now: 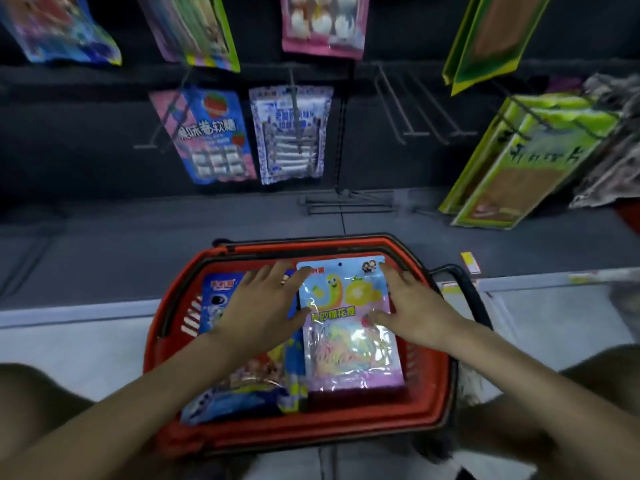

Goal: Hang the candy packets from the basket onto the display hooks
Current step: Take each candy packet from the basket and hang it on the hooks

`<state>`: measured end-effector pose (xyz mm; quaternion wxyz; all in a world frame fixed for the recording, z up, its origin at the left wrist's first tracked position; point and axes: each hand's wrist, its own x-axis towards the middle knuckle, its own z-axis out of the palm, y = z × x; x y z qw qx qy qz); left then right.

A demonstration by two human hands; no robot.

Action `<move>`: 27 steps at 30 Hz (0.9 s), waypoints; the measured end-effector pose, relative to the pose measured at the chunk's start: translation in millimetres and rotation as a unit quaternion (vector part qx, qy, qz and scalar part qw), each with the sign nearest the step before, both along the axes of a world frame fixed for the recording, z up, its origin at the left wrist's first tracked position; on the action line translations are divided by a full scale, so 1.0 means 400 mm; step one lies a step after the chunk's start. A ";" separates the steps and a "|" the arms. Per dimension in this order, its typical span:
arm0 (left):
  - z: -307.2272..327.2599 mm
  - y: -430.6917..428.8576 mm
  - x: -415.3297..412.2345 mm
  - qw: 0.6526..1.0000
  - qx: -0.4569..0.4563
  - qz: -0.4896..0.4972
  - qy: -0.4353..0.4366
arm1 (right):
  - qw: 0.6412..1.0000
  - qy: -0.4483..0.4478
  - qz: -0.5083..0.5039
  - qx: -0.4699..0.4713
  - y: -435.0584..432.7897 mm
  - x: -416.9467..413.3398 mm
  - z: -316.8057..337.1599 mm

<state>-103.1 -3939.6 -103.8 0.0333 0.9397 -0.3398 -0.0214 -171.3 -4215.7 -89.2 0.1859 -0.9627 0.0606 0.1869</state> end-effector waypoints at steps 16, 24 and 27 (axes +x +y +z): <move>-0.075 -0.024 -0.016 0.992 0.065 0.001 0.111 | 0.942 0.016 -0.264 0.208 0.028 -0.047 -0.183; -0.079 -0.025 -0.017 0.982 0.028 0.040 0.185 | 0.874 0.016 -0.301 0.380 0.048 -0.056 -0.161; -0.077 -0.027 -0.014 0.978 -0.024 0.071 0.197 | 0.847 -0.003 -0.313 0.429 0.064 -0.051 -0.127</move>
